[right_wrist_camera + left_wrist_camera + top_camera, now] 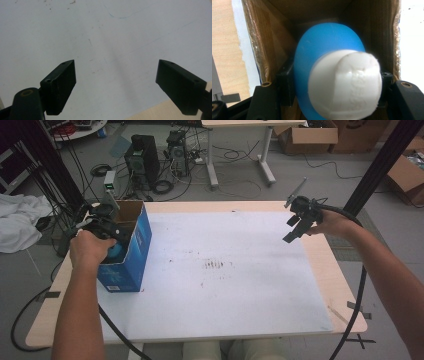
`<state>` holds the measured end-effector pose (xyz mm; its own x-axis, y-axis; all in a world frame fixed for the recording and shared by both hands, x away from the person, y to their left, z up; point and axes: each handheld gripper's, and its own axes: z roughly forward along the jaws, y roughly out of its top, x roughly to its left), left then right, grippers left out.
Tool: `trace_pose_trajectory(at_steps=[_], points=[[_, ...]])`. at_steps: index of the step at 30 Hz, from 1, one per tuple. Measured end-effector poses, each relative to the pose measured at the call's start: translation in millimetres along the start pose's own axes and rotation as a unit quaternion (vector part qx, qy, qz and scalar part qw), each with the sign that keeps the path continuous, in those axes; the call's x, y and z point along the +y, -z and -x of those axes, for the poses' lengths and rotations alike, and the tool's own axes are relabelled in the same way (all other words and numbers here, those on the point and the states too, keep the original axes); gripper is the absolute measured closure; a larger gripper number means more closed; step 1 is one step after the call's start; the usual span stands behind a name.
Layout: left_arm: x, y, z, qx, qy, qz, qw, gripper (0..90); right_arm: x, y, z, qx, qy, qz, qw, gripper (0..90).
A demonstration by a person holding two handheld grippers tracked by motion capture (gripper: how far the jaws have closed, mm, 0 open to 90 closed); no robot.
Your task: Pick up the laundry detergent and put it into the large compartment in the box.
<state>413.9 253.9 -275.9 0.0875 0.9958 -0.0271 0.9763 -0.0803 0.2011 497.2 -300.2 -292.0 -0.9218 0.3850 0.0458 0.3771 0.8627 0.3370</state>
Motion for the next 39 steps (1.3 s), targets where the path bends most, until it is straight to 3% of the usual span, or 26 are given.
trace_pose_trajectory(at_steps=[8,15,18,28,39], points=[[-0.9,0.3,-3.9,-0.007,0.007,-0.002,1.0000,31.1,-0.6,-0.6,0.5,0.001,0.002,0.001,1.0000,16.4],[-3.7,10.3,-8.8,-0.022,0.018,0.015,0.9995,31.4,0.4,-0.7,-0.3,0.001,0.004,0.000,1.0000,16.4],[-3.9,19.7,-9.9,-0.013,0.023,0.031,0.9992,29.7,1.0,0.0,-1.2,0.001,0.004,0.000,1.0000,16.4],[-4.9,50.7,-12.4,-0.026,0.029,0.079,0.9961,28.3,1.2,1.5,-4.0,0.002,0.003,0.001,1.0000,16.4],[-2.2,81.2,0.3,-0.033,-0.001,0.101,0.9943,25.7,-1.0,4.7,-5.1,0.000,0.003,0.003,1.0000,16.4]])
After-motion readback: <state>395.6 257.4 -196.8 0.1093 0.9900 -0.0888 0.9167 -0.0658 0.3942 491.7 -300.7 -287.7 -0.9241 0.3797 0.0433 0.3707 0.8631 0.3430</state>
